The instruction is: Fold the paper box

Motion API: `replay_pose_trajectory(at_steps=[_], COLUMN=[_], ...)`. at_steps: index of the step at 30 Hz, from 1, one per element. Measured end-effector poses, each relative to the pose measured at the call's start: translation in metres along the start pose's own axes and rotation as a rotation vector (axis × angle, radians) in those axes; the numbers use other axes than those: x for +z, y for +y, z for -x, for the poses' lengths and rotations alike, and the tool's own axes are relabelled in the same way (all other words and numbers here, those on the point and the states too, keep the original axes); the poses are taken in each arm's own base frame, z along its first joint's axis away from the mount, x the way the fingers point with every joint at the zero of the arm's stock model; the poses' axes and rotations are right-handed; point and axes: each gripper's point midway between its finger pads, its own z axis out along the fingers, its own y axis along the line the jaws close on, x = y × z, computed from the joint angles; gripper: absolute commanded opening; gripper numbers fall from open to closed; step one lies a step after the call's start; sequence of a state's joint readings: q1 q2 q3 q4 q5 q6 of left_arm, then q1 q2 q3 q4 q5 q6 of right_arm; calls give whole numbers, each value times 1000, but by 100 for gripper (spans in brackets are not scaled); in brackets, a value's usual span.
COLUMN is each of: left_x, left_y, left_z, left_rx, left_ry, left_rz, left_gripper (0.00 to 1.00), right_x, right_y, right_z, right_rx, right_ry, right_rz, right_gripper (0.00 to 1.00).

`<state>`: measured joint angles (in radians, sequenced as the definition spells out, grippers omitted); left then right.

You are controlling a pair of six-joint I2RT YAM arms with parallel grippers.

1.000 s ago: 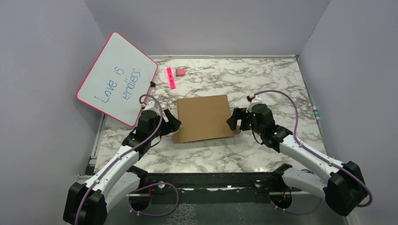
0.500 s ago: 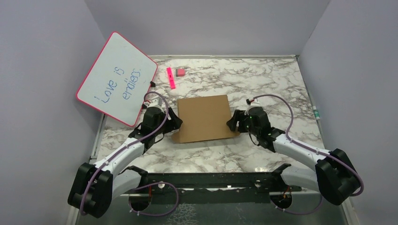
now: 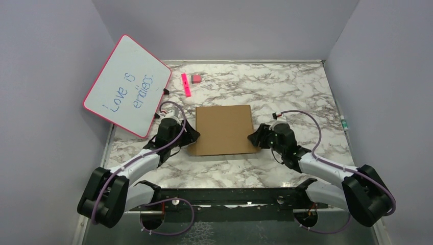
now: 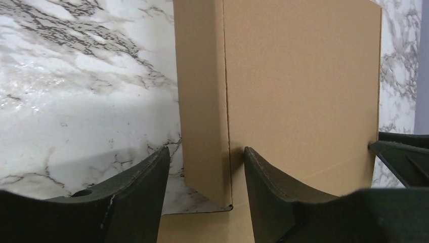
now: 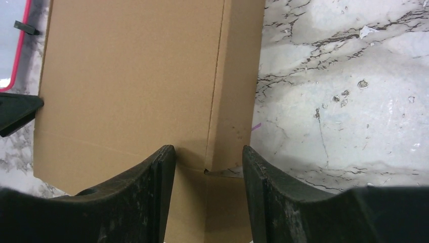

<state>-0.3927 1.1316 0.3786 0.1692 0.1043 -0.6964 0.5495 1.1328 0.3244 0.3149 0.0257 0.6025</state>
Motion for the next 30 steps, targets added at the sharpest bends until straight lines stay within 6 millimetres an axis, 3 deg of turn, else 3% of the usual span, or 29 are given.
replay_pose_trajectory(at_steps=[5, 12, 15, 22, 30], left_x=[6, 7, 8, 9, -16], left_y=[-7, -8, -8, -14, -34], left_z=[-1, -2, -2, -3, 9], left_rx=[-5, -18, -22, -39, -43], left_ry=[8, -20, -22, -8, -78], left_rz=[-43, -74, -80, -101, -200], left_gripper=[47, 46, 47, 56, 55], right_x=[-6, -10, -8, -5, -8], right_y=[2, 3, -3, -1, 3], right_z=[4, 5, -4, -2, 3], right_rx=[0, 2, 15, 30, 28], right_ry=[-15, -30, -7, -20, -37], right_rz=[9, 19, 3, 13, 27], right_gripper=[53, 51, 49, 48, 48])
